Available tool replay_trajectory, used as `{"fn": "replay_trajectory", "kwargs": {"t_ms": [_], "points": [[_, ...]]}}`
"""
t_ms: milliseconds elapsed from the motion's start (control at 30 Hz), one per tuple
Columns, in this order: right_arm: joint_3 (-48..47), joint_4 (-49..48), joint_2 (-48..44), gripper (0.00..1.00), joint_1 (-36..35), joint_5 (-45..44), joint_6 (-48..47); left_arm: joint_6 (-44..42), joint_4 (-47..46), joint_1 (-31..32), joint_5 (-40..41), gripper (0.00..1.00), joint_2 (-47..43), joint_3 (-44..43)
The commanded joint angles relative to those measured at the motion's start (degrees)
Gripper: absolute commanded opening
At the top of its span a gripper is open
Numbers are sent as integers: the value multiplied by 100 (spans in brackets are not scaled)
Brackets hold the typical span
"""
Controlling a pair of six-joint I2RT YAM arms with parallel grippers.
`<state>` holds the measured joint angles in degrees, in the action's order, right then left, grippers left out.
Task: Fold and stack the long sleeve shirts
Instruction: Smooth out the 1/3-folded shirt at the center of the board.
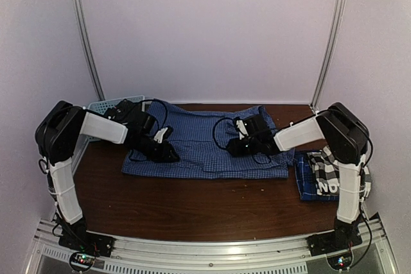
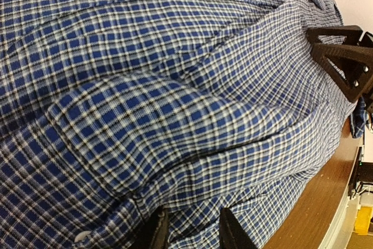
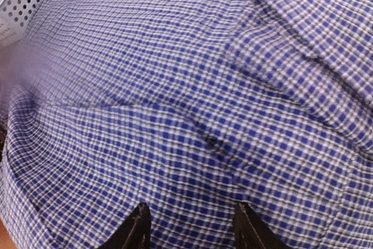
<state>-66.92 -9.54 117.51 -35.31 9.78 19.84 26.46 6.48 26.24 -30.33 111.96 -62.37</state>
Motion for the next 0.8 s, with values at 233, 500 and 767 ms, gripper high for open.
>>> {"fn": "replay_trajectory", "kwargs": {"t_ms": [233, 500, 767], "points": [[69, 436, 77, 49, 270, -1072, -251, -356, 901, 30, 757, 31, 52, 183], [476, 355, -730, 50, 278, -1076, -577, -458, 1188, 39, 399, 31, -298, 18], [1027, 83, -1506, 50, -71, -450, -674, -709, 1917, 31, 277, 32, -581, -686]]}}
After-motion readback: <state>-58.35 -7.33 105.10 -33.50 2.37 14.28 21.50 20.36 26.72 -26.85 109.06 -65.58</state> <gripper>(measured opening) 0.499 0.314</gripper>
